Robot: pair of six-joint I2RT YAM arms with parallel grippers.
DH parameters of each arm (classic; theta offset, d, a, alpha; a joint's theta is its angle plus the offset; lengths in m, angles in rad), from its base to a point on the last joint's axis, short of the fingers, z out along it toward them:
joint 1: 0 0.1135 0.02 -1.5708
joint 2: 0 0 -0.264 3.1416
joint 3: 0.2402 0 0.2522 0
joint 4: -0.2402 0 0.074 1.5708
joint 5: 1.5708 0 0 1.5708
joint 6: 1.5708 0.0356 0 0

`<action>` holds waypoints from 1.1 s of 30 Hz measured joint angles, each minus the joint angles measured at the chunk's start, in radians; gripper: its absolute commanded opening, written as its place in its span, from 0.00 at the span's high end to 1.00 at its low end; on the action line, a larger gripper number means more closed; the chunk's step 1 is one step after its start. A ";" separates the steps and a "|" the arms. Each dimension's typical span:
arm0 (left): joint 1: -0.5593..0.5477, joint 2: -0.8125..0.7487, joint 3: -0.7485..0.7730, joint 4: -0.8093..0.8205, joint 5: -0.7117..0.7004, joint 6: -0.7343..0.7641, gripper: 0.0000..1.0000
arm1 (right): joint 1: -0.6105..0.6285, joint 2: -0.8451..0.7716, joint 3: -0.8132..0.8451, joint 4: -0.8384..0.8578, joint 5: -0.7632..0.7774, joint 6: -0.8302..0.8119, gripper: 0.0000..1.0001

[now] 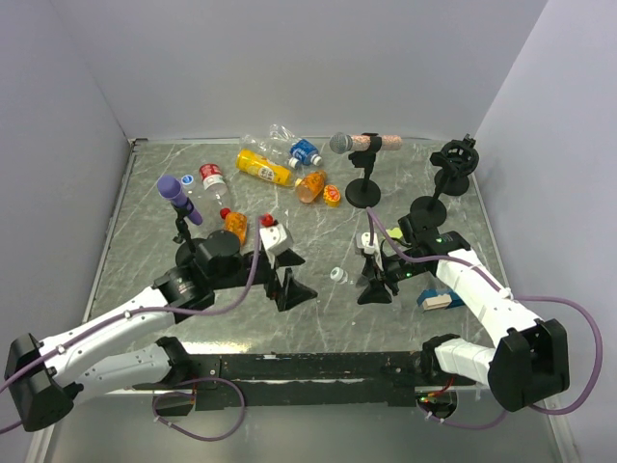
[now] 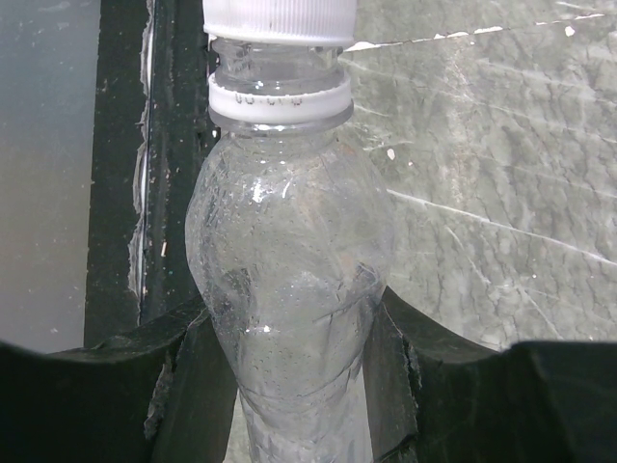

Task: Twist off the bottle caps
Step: Unscrew the bottle cap from the plastic bottle.

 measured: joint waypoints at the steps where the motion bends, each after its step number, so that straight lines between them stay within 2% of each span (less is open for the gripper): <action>1: 0.000 -0.012 -0.024 0.022 0.010 0.056 0.03 | 0.000 0.001 0.000 0.000 0.000 0.000 0.83; 7: 0.000 0.034 -0.052 0.143 0.097 0.332 0.02 | 0.000 0.003 0.000 0.002 0.001 0.000 0.83; 12: 0.000 0.208 0.037 0.166 0.215 0.454 0.02 | 0.000 0.003 0.000 0.002 0.001 0.000 0.83; 16: 0.001 0.304 0.093 0.170 0.269 0.482 0.06 | 0.000 0.003 0.000 0.002 0.001 -0.001 0.83; 21: 0.001 0.340 0.096 0.178 0.304 0.484 0.14 | 0.000 0.003 0.000 0.002 0.000 -0.004 0.83; 27: 0.001 0.372 0.124 0.183 0.317 0.474 0.32 | 0.000 0.003 0.000 0.002 0.000 -0.004 0.83; 33: 0.001 0.391 0.135 0.186 0.317 0.470 0.34 | 0.000 0.003 0.000 0.002 0.000 -0.004 0.83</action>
